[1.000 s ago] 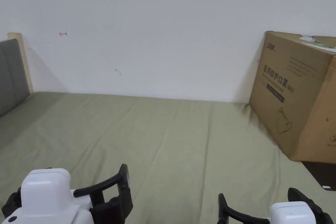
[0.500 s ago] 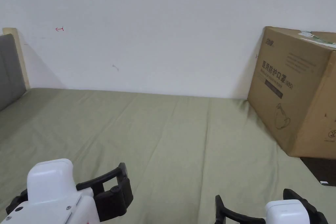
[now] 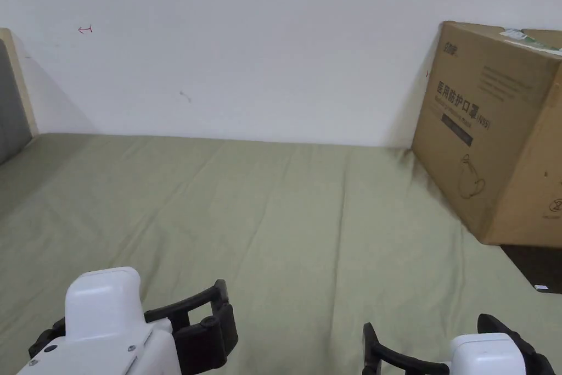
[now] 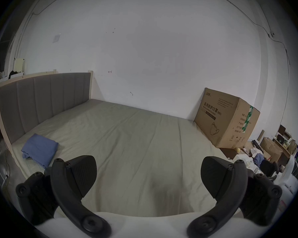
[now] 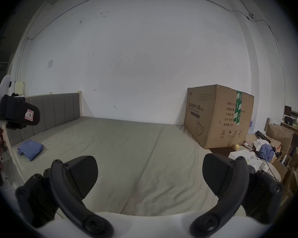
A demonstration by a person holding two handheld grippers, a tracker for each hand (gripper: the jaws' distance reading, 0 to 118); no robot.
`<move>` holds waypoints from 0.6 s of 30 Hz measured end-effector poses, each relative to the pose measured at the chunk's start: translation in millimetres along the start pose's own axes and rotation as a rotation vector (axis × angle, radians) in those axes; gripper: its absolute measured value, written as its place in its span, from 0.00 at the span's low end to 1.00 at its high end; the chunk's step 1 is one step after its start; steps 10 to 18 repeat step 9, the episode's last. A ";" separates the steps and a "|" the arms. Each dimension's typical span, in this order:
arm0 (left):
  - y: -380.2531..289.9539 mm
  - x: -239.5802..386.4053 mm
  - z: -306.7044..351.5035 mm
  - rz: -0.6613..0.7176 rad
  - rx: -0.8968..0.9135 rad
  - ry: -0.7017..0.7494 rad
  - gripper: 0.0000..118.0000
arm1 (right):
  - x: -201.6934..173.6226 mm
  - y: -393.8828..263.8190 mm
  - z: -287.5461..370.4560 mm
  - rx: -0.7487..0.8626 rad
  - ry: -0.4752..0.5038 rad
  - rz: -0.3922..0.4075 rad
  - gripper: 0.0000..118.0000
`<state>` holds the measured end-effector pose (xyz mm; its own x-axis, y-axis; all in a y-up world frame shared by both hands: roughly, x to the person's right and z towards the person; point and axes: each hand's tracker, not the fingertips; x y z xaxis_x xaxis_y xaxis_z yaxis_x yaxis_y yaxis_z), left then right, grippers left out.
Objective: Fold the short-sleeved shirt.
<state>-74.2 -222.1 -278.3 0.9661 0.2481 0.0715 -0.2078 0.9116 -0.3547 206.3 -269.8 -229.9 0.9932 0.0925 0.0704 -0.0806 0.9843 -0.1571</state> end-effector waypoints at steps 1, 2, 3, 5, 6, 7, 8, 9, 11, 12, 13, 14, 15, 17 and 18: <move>-0.7 -1.0 -2.9 0.013 -0.012 -0.007 1.00 | 1.3 -3.2 -3.2 -0.008 -0.001 -0.006 1.00; -1.4 -2.0 -6.0 0.027 -0.027 -0.013 1.00 | 2.6 -6.3 -6.5 -0.020 -0.002 -0.009 1.00; -1.7 -2.7 -10.2 0.039 -0.042 -0.017 1.00 | 3.7 -9.8 -10.6 -0.035 -0.007 -0.011 1.00; -2.9 -4.9 -17.2 0.057 -0.061 -0.034 1.00 | 6.4 -16.3 -18.8 -0.062 -0.011 -0.013 1.00; -3.5 -5.3 -20.5 0.059 -0.065 -0.032 1.00 | 7.9 -19.4 -22.9 -0.071 -0.016 -0.013 1.00; -3.7 -4.7 -23.2 0.061 -0.064 -0.031 1.00 | 9.3 -21.9 -26.1 -0.078 -0.021 -0.014 1.00; -3.8 -4.4 -26.9 0.063 -0.066 -0.030 1.00 | 11.1 -24.4 -29.7 -0.085 -0.023 -0.017 1.00; -4.0 -4.5 -30.5 0.062 -0.070 -0.028 1.00 | 12.7 -26.8 -32.9 -0.092 -0.027 -0.020 1.00; -4.0 -4.5 -30.5 0.062 -0.070 -0.028 1.00 | 12.7 -26.8 -32.9 -0.092 -0.027 -0.020 1.00; -4.0 -4.5 -30.5 0.062 -0.070 -0.028 1.00 | 12.7 -26.8 -32.9 -0.092 -0.027 -0.020 1.00; -4.0 -4.5 -30.5 0.062 -0.070 -0.028 1.00 | 12.7 -26.8 -32.9 -0.092 -0.027 -0.020 1.00; -4.0 -4.5 -30.5 0.062 -0.070 -0.028 1.00 | 12.7 -26.8 -32.9 -0.092 -0.027 -0.020 1.00; -4.0 -4.5 -30.5 0.062 -0.070 -0.028 1.00 | 12.7 -26.8 -32.9 -0.092 -0.027 -0.020 1.00; -4.0 -4.5 -30.5 0.062 -0.070 -0.028 1.00 | 12.7 -26.8 -32.9 -0.092 -0.027 -0.020 1.00; -4.0 -4.5 -30.5 0.062 -0.070 -0.028 1.00 | 12.7 -26.8 -32.9 -0.092 -0.027 -0.020 1.00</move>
